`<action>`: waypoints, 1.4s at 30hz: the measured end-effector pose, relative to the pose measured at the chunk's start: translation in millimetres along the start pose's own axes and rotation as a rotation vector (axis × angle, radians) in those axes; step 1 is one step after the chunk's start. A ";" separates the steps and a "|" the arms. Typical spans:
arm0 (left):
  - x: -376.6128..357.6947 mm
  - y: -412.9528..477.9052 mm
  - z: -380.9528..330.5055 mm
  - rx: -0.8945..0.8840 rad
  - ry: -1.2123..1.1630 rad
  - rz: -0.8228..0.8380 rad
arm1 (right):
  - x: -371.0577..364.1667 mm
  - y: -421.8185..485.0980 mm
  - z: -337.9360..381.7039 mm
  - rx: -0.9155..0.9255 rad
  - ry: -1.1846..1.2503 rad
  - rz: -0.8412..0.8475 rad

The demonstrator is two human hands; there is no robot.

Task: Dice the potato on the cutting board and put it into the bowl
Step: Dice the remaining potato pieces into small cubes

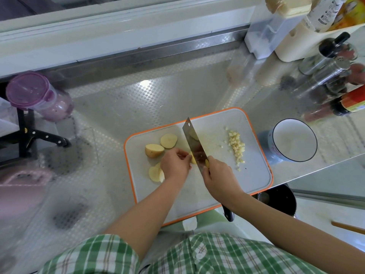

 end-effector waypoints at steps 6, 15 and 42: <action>-0.3 0.8 0.0 -0.003 -0.002 0.002 | -4.5 1.9 1.4 -0.038 -0.008 0.030; 0.8 2.6 -2.2 -0.036 0.079 -0.006 | -19.7 6.1 -5.1 -0.032 0.018 0.005; 3.1 0.0 2.8 -0.009 0.016 0.021 | -18.6 4.1 4.0 -0.010 0.000 0.008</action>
Point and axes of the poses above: each hand's wrist, its own y-axis towards the middle knuckle, its own x-axis out of the back of the hand, z = x × y, the point moved 4 cm from there along y, towards the middle knuckle, and after that the axes turned 3 degrees about x, right-handed, at the moved point
